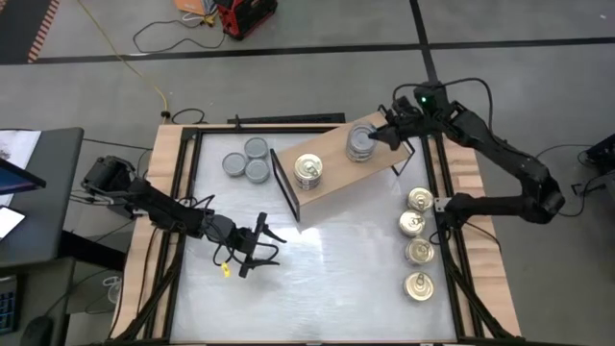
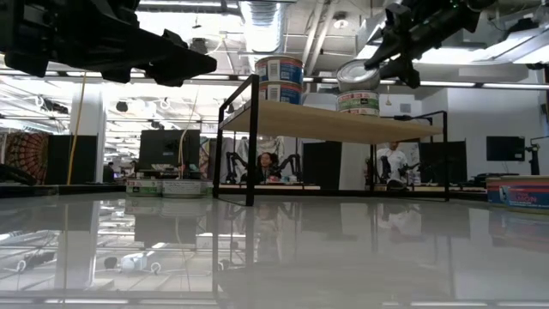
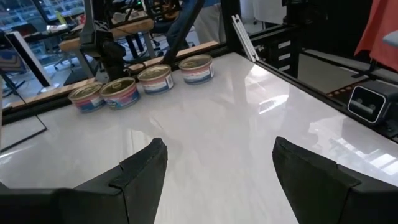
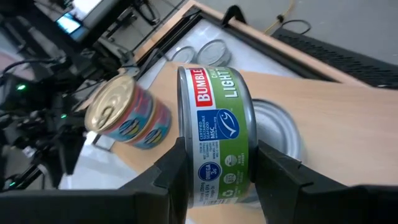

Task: Stack canned seafood by type on shelf
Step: Stack the green tuna can on top of the green tuna can

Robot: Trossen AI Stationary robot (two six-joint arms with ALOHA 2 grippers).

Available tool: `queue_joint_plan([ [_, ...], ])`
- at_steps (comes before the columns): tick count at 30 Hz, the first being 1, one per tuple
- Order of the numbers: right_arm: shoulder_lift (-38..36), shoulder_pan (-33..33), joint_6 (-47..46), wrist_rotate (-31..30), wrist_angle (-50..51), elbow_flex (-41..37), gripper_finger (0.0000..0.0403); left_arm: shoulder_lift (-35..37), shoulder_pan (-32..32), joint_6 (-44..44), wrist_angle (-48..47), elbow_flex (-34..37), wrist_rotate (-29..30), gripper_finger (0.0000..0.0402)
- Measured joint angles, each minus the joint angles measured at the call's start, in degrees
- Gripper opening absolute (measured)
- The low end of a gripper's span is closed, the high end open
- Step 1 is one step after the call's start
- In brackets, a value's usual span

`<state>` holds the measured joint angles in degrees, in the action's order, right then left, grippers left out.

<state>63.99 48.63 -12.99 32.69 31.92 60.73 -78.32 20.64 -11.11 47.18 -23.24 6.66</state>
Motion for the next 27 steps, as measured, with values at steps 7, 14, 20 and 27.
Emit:
queue_joint_plan([
  [7,0.7,0.7,-0.6,1.1,0.6,0.0,0.0171,0.0,0.0,-0.5,0.2,0.0,0.0,0.0279],
  [14,4.6,0.7,-1.5,1.5,0.9,-0.1,0.0205,0.0,0.0,-0.2,0.3,0.0,0.0,0.0279],
  [20,5.6,2.3,-0.4,2.4,3.5,-0.1,0.0239,0.0,0.0,-0.2,0.2,0.0,0.0,0.0279],
  [27,2.6,2.9,1.3,4.7,4.5,-0.1,0.0236,0.0,0.0,-1.0,0.1,0.0,0.4,0.0279],
])
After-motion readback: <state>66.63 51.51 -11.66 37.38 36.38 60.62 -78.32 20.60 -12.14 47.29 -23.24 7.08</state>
